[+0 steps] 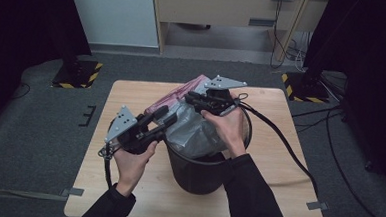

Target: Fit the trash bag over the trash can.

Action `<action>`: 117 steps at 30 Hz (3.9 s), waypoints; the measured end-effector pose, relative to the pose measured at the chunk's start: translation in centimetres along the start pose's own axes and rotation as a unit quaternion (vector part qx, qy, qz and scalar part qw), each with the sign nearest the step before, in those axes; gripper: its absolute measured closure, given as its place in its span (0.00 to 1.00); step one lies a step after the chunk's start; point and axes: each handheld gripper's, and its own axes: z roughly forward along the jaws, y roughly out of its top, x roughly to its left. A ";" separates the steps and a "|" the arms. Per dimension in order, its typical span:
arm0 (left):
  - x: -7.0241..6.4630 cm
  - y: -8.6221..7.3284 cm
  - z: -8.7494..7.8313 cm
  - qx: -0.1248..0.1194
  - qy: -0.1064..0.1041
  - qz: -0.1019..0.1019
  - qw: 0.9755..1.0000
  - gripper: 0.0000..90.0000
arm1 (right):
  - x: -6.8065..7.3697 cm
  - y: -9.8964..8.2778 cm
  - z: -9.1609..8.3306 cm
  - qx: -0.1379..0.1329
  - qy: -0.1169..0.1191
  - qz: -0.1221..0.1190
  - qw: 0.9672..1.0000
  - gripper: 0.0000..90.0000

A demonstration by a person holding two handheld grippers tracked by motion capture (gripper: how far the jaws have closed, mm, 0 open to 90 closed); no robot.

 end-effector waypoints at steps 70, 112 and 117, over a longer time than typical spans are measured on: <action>4.1 -1.2 0.0 0.021 -0.026 -0.125 0.992 0.99 | 0.7 1.8 -5.5 -0.146 0.083 -0.030 0.985 0.98; 5.1 -1.3 -1.0 0.039 0.029 -0.078 0.996 0.99 | -7.8 -8.2 -16.9 -0.164 0.018 0.019 0.986 0.98; 5.1 -1.3 -1.0 0.039 0.028 -0.077 0.996 0.99 | -8.1 -9.4 -16.5 -0.174 -0.009 0.024 0.984 0.97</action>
